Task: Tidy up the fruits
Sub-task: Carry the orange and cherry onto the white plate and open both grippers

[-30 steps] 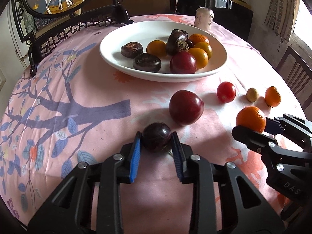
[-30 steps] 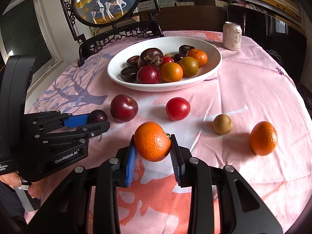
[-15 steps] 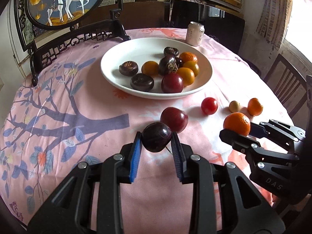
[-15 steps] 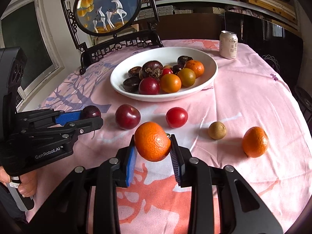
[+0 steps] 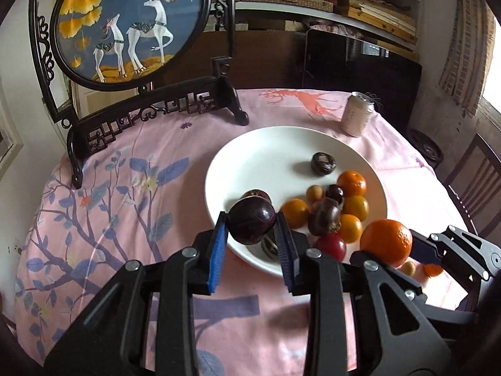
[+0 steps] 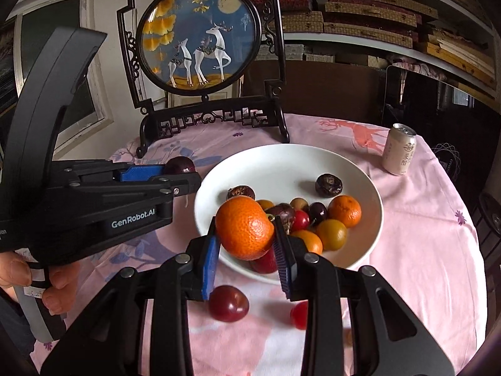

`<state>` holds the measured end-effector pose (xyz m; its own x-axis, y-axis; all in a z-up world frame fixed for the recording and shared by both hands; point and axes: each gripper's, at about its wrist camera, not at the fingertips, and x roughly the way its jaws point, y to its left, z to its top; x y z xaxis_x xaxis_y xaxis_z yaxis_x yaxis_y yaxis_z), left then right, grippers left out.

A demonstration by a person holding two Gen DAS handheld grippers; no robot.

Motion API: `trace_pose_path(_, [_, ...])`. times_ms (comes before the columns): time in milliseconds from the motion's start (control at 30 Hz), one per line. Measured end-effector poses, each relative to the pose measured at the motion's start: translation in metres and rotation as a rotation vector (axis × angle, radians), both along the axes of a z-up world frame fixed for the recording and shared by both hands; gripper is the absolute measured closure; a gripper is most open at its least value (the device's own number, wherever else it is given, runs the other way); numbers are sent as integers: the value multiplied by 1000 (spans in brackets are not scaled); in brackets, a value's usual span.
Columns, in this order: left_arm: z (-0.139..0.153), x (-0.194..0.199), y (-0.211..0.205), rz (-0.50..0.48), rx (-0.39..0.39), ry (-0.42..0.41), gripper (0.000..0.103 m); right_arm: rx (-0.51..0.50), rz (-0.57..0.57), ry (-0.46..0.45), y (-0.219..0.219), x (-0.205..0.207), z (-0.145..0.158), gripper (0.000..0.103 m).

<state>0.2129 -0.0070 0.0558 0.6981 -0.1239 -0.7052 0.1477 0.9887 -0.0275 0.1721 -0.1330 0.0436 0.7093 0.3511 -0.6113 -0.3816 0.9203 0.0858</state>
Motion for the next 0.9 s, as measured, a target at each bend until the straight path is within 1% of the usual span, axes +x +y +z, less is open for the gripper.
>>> trace_pose_path(167, [-15,33,5,30,5,47,72,-54,19,28,15,35,-13,70])
trace_pose_path(300, [-26,49,9,48,5,70,72,-84,42,30,25,46,-23,70])
trace_pose_path(400, [-32,59,11,67,0,88,72,-120,31,34,32,55,-29,70])
trace_pose_path(433, [-34,61,12,78,-5,91,68,-137,26,41,35,58,-33,66])
trace_pose_path(467, [-35,62,13,88,-12,94,63,-150,18,36,36,59,-34,60])
trace_pose_path(500, [-35,62,14,96,-16,92,51,-159,3,27,36,58,-35,58])
trace_pose_path(533, [-33,59,15,102,-17,81,47,-154,-9,17,34,56,-34,57])
trace_pose_path(633, [-29,51,14,90,-15,65,45,-86,-11,7,20,46,-28,56])
trace_pose_path(700, [-27,45,13,85,-15,63,44,-54,-23,-17,8,35,-21,56])
trace_pose_path(733, [-27,42,12,79,-18,63,44,-45,-28,-22,3,31,-18,52])
trace_pose_path(900, [-25,18,3,50,-22,64,41,-35,-68,-24,-25,7,-6,50])
